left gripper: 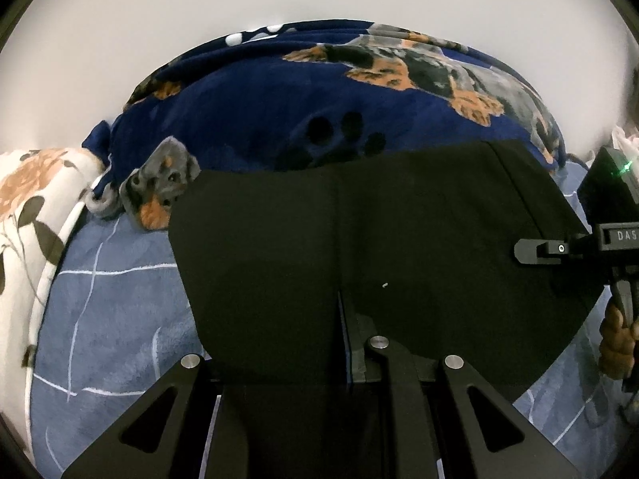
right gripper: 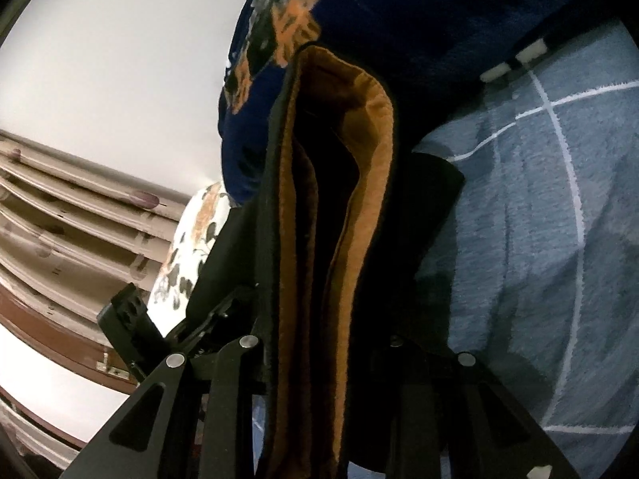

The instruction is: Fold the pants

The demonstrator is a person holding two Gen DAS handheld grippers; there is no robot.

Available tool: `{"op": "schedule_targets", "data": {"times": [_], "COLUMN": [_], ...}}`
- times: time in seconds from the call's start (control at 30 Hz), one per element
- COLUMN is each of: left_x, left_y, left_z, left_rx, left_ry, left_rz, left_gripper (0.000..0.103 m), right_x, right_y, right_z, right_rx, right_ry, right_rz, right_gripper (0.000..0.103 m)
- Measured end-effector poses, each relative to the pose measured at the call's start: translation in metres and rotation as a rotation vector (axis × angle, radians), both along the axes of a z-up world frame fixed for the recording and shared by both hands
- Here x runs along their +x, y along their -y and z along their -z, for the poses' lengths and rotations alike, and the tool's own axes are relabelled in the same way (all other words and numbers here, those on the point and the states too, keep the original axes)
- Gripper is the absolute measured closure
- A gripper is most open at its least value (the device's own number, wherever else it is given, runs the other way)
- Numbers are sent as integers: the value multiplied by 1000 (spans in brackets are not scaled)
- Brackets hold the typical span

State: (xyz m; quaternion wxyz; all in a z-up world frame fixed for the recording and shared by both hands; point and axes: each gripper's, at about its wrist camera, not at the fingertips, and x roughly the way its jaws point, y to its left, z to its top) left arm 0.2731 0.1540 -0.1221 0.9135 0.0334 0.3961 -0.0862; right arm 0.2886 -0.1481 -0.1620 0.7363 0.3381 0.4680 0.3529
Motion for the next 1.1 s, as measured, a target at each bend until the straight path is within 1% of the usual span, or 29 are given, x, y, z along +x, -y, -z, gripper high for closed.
{"op": "schedule_targets", "data": {"times": [0.13, 0.2, 0.33, 0.63, 0.9, 1.03, 1.1], "left_x": [1, 1, -1, -1, 2, 1, 0], "left_y": [-3, -4, -7, -14, -26, -23, -24], "left_z": [4, 6, 11, 18, 22, 22, 23], "left_rx": [-4, -7, -17, -62, -151, -137, -135], "left_ry": [4, 8, 13, 17, -8, -4, -3], "left_rz": [-13, -21, -29, -42, -52, -60, -66], "left_gripper": [86, 85, 83, 81, 81, 80, 78], "right_x": [-1, -4, -3, -3, -3, -4, -4], "right_y": [-5, -14, -14, -21, -24, -26, -27], "right_z": [-4, -9, -7, -7, -7, -8, -8], "right_rx": [-60, -92, -122, -143, -168, -187, -194], "right_ry": [24, 40, 58, 80, 104, 122, 129], "right_rz": [1, -1, 8, 18, 23, 29, 31], "right_gripper": [78, 78, 77, 77, 76, 76, 75]}}
